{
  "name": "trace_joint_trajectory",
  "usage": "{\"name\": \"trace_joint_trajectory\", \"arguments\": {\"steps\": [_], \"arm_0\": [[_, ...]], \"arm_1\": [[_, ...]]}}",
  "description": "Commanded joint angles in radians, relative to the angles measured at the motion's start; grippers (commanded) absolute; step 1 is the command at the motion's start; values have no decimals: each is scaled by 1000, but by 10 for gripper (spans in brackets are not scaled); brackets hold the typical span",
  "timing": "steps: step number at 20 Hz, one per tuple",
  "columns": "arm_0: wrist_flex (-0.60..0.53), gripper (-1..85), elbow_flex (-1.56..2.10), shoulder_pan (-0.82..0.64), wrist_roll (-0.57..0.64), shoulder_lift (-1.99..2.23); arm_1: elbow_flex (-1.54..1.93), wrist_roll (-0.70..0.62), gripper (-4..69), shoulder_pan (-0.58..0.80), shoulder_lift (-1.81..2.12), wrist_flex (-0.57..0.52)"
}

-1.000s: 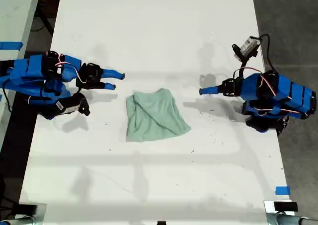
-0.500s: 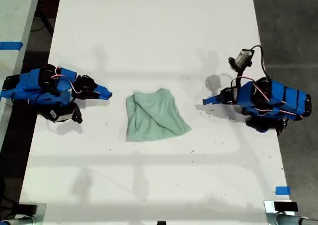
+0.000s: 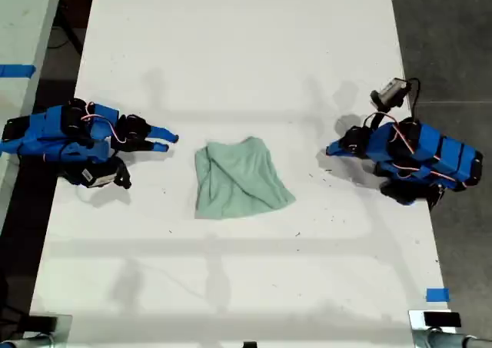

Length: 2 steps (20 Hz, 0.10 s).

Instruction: Fold t shirt

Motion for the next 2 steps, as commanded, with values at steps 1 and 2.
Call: {"name": "trace_joint_trajectory", "arguments": {"steps": [1, 2], "arm_0": [[5, 216, 17, 12, 83, 6], [5, 216, 17, 15, 83, 6]], "arm_1": [[86, -382, 22, -15, 11, -12], [86, -626, 22, -15, 11, -12]]}}
